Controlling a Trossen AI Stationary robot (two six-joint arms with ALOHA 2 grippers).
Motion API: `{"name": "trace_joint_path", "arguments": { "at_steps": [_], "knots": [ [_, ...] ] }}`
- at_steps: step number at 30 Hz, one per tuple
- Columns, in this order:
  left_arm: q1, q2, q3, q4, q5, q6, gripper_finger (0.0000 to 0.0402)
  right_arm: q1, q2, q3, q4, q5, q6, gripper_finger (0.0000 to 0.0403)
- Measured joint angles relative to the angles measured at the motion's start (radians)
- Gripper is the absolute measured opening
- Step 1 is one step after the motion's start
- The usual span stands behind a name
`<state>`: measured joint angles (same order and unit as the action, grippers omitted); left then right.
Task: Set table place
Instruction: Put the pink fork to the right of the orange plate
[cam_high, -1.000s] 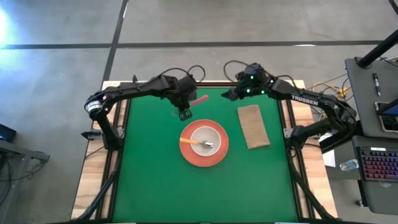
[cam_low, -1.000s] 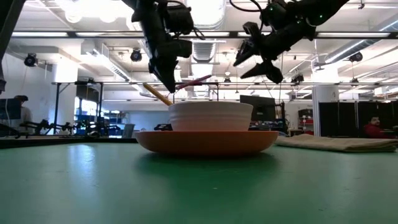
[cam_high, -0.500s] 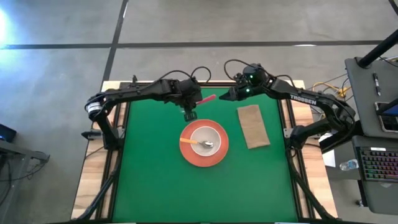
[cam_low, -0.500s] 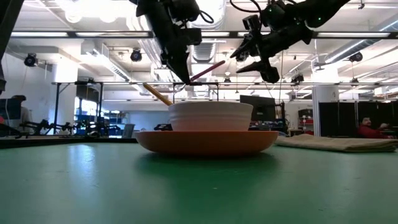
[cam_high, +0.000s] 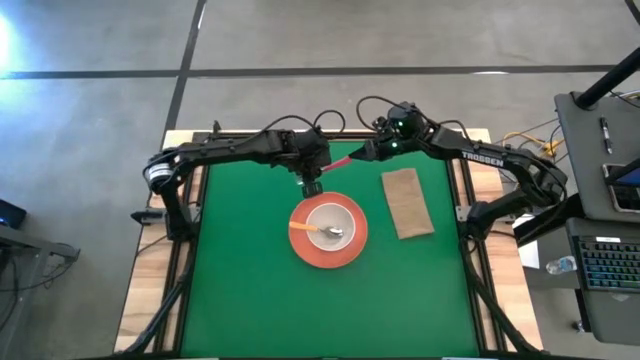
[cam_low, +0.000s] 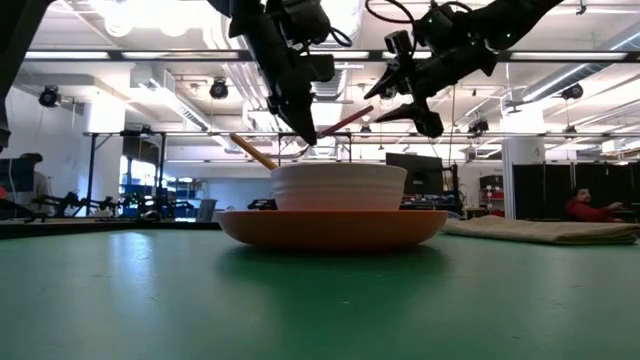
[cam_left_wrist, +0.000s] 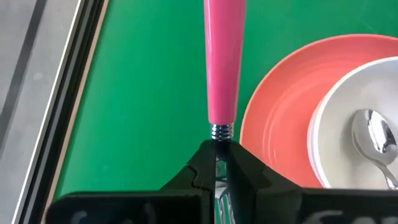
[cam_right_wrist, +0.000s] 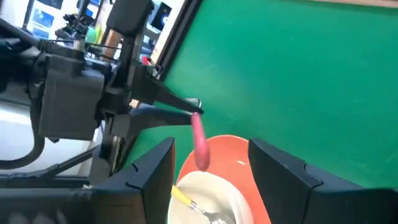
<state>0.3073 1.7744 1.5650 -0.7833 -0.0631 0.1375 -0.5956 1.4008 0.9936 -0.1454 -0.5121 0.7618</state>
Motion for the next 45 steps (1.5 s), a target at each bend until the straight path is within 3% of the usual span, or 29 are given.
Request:
{"name": "trace_joint_path", "arguments": {
  "at_steps": [17,32,45],
  "knots": [
    [0.000,0.003,0.004,0.023,0.007,-0.001,0.0002,0.005,0.041,0.001,0.019,0.016,-0.014,0.0193],
    [0.000,0.036,0.005,0.028,0.033,-0.026,0.0002,0.005,0.041,0.001,0.021,0.000,-0.021,0.0105],
    [0.000,0.036,0.005,0.042,0.052,-0.026,0.0000,0.004,0.041,0.001,0.021,0.000,-0.038,0.0092]
  ]
}}
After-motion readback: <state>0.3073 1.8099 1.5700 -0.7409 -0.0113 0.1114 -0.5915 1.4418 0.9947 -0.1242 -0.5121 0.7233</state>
